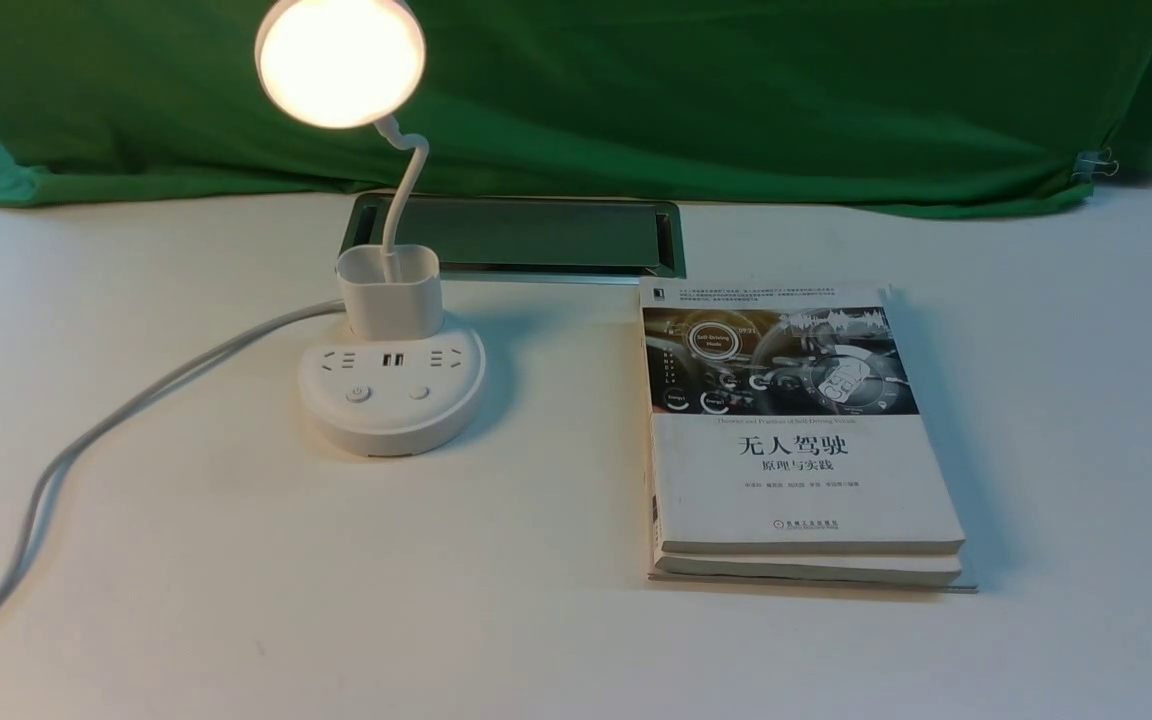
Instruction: Turn on the desk lamp on the white desktop with your hand.
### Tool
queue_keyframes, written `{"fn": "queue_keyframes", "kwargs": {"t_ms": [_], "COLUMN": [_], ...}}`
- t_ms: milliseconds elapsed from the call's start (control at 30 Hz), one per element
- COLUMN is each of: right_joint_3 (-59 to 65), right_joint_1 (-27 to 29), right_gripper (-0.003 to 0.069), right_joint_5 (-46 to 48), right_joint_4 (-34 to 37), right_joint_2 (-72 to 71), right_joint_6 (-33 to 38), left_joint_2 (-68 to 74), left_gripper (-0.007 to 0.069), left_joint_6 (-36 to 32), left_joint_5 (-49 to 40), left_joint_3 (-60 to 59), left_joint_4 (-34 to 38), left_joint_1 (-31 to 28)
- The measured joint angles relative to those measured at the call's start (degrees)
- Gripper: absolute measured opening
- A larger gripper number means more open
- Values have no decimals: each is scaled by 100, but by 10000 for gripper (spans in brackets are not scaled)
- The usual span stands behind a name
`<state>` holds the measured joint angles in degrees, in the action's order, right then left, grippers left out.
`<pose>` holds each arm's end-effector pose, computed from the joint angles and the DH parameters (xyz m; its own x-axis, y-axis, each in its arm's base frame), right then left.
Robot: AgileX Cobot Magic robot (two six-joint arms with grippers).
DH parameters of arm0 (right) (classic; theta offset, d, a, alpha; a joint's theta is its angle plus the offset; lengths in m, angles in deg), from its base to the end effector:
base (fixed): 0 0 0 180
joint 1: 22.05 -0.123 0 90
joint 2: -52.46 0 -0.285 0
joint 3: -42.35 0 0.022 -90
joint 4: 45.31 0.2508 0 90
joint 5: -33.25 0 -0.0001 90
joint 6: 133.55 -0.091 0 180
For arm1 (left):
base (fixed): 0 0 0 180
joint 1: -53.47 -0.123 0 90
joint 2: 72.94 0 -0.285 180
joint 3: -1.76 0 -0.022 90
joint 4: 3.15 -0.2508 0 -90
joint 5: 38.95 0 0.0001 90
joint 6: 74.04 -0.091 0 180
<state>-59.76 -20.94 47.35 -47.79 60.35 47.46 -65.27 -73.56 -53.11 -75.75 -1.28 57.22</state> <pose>0.0558 -0.0020 0.1868 -0.1728 -0.0562 -0.9833 0.0195 0.9980 -0.0605 0.0552 -0.0044 0.1892 -0.1646 -0.0293 -0.9859 0.0667 0.9969 -0.0408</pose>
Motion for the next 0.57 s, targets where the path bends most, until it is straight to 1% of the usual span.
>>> {"fn": "queue_keyframes", "kwargs": {"t_ms": [567], "right_joint_3": [0], "right_joint_1": [0], "right_gripper": [238], "right_joint_5": [0], "right_joint_4": [0], "right_joint_2": [0], "right_joint_6": [0], "left_joint_2": [0], "left_gripper": [1], "left_joint_6": [-47], "left_joint_5": [0], "left_joint_3": [0], "left_joint_4": [0], "left_joint_1": [0]}}
